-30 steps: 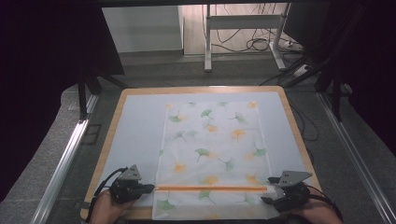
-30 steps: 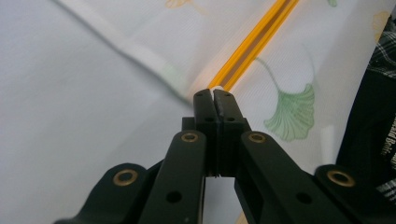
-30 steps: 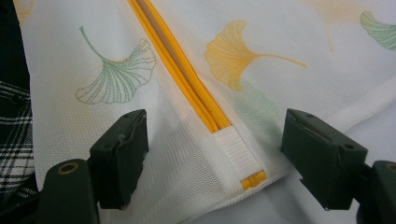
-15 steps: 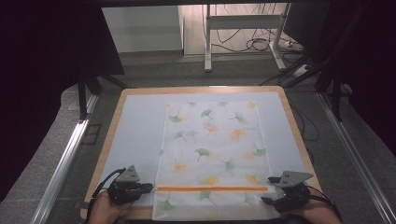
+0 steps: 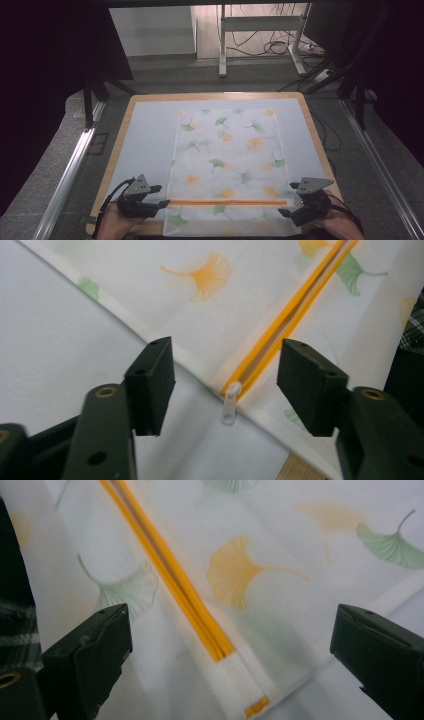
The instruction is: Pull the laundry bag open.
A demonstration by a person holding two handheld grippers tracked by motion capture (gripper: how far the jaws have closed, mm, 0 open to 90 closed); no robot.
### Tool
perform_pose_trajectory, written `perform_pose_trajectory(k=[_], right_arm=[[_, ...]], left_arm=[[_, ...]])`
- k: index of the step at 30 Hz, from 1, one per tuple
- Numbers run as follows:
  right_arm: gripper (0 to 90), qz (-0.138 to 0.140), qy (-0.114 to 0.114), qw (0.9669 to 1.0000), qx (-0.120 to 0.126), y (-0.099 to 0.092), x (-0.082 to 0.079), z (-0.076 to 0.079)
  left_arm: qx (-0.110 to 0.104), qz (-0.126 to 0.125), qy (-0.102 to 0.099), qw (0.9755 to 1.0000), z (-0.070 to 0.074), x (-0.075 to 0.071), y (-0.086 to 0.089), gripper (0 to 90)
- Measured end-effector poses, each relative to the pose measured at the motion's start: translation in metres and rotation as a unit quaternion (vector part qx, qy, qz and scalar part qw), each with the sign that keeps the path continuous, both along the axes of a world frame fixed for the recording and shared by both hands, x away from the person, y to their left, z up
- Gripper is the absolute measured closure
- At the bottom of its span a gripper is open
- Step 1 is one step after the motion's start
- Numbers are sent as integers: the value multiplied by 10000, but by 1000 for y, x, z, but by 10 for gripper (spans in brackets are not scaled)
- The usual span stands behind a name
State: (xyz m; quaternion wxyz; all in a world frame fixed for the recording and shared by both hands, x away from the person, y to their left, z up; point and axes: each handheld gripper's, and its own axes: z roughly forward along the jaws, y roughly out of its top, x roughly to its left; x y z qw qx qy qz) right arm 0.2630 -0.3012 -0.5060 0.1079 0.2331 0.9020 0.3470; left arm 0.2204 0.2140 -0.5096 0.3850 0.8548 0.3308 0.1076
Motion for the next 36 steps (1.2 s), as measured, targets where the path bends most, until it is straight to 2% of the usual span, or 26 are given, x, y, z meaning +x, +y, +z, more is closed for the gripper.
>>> perform_pose_trajectory(k=[2, 5, 6, 7, 8, 11, 14, 15, 20, 26, 29, 34, 36], right_arm=[[27, -69, 18, 9999, 86, 5, 1, 6], [15, -159, -105, 9998, 55, 13, 2, 15], [13, -228, -219, 9995, 77, 18, 3, 23], [13, -228, -219, 9995, 77, 18, 3, 23], [9, -324, -267, 9991, 96, 23, 5, 28], [5, -425, -283, 9986, 130, 26, 8, 32], [0, -629, -273, 9974, 243, 29, 14, 38], [0, -778, -280, 9960, 347, 32, 18, 42], [0, -969, -332, 9936, 480, 38, 25, 46], [0, -1022, -515, 9921, 512, 50, 29, 51], [0, -1028, -554, 9918, 525, 56, 29, 53], [0, -1031, -665, 9907, 591, 64, 28, 51], [0, -976, -746, 9901, 683, 65, 27, 47]], left_arm=[[62, 51, -86, 9999, 3, 1, -2, 348], [107, 177, -191, 9996, 9, 4, -2, 272], [79, 224, -211, 9995, 11, 5, -2, 242], [55, 251, -212, 9994, 13, 6, -1, 242], [11, 296, -195, 9994, 15, 8, 0, 200], [-178, 381, -173, 9990, 20, 12, 3, 181], [-262, 437, -151, 9986, 23, 17, 3, 140], [-294, 441, -139, 9985, 24, 19, 3, 94], [-397, 503, -166, 9978, 29, 28, -1, 68], [-465, 546, -295, 9970, 32, 35, -9, 32], [-606, 531, -291, 9963, 31, 37, -14, 16], [-645, 508, -308, 9961, 21, 38, -18, 3], [-604, 528, -402, 9960, 15, 37, -20, 4]])
